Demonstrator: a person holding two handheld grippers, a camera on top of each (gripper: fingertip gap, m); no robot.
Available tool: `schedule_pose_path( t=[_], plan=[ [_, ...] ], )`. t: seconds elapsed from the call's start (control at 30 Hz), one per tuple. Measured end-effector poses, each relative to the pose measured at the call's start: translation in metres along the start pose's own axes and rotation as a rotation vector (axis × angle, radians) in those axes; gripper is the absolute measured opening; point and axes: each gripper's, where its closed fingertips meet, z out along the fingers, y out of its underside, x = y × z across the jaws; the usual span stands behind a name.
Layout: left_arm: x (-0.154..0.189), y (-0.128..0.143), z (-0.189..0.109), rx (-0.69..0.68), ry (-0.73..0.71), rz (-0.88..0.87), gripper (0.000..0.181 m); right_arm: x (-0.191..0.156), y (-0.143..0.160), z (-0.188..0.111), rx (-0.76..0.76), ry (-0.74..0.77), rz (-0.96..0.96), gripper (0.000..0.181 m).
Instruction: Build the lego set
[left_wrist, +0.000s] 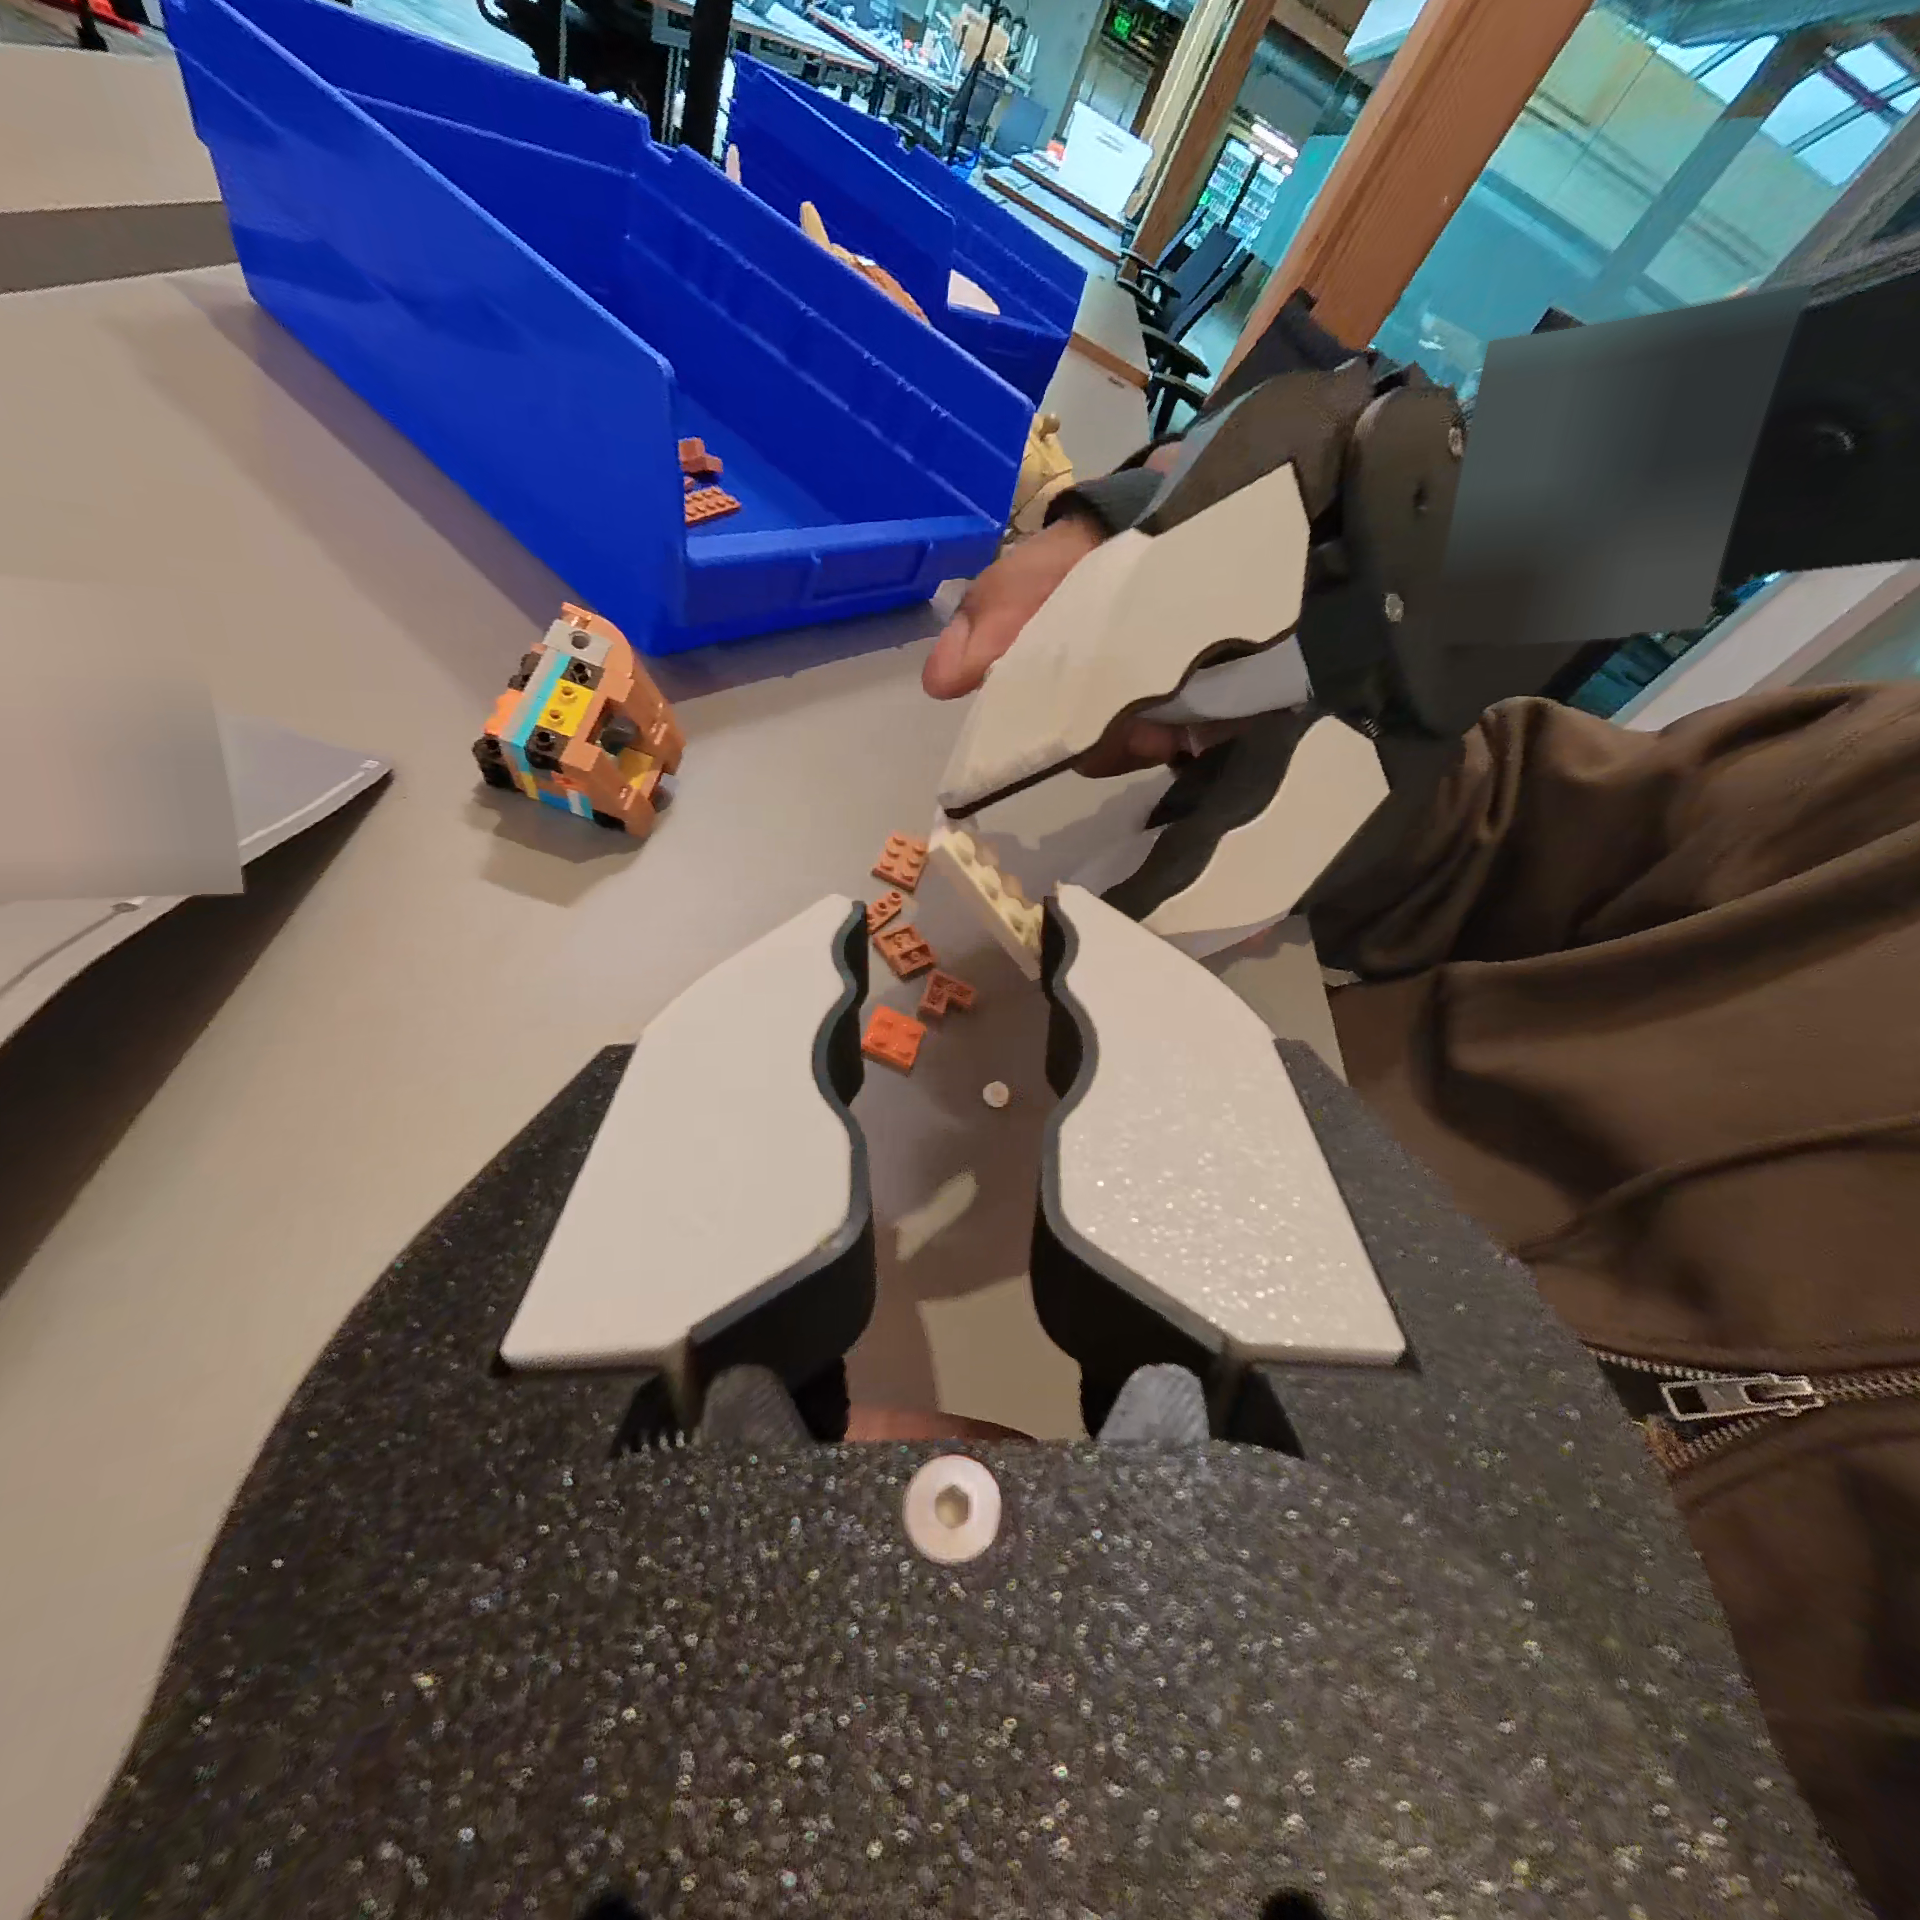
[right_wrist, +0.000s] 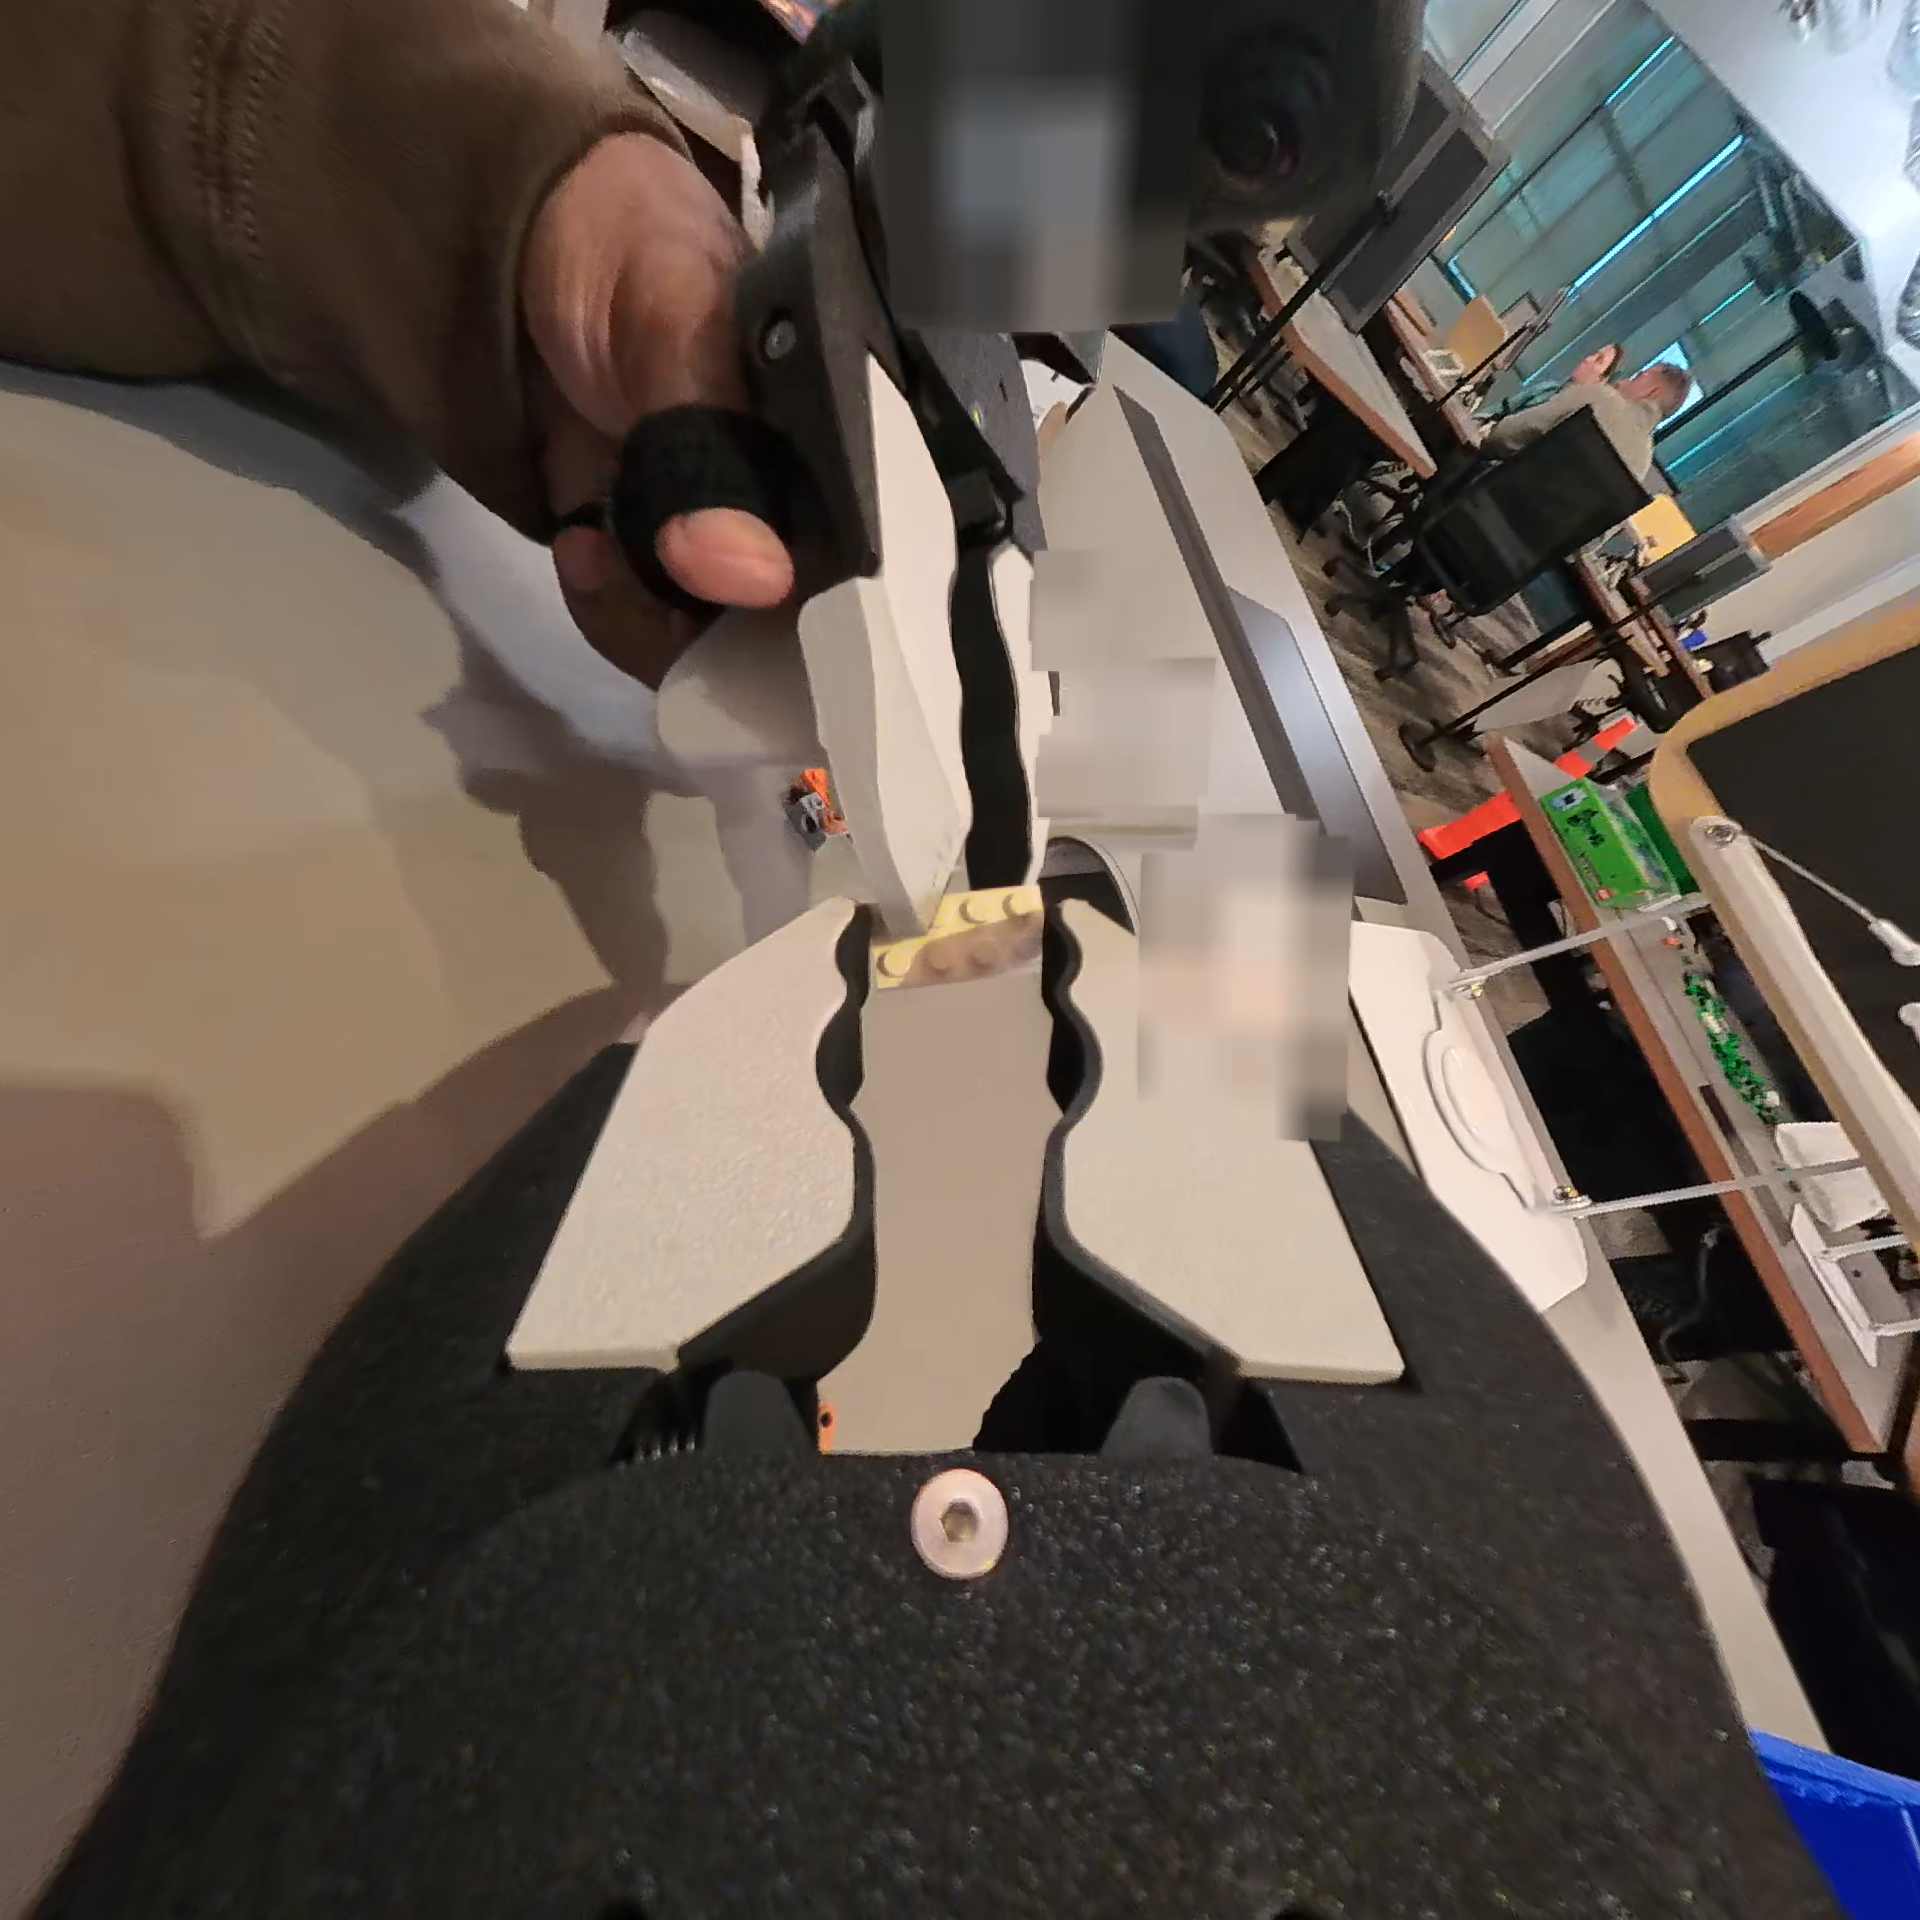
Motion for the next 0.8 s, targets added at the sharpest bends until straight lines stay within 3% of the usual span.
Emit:
schedule_pose_path(
  t=[0.07, 0.13, 0.27, 0.43, 0.6, 0.8],
  plan=[
    [0.003, 0.000, 0.001, 0.000, 0.020, -0.013, 0.031, -0.001, -0.004, -0.002, 0.011, 0.007, -0.017, 0.031],
    [0.007, -0.004, 0.000, 0.021, 0.050, -0.043, 0.028, -0.003, -0.008, -0.003, 0.026, 0.018, -0.039, 0.019],
    [0.012, -0.004, 0.000, 0.023, 0.080, -0.057, 0.002, -0.003, -0.015, -0.008, 0.059, 0.025, -0.037, 0.016],
    [-0.003, 0.002, 0.002, -0.002, 0.004, -0.077, 0.010, 0.003, 0.001, -0.014, 0.010, 0.034, -0.015, 0.026],
    [-0.022, -0.011, -0.017, 0.044, -0.138, -0.030, 0.017, 0.012, 0.022, -0.022, -0.010, 0.026, 0.077, 0.025],
    [-0.038, -0.014, -0.030, 0.065, -0.216, -0.027, 0.018, -0.004, 0.047, -0.004, -0.110, -0.076, 0.085, 0.026]
  ],
)
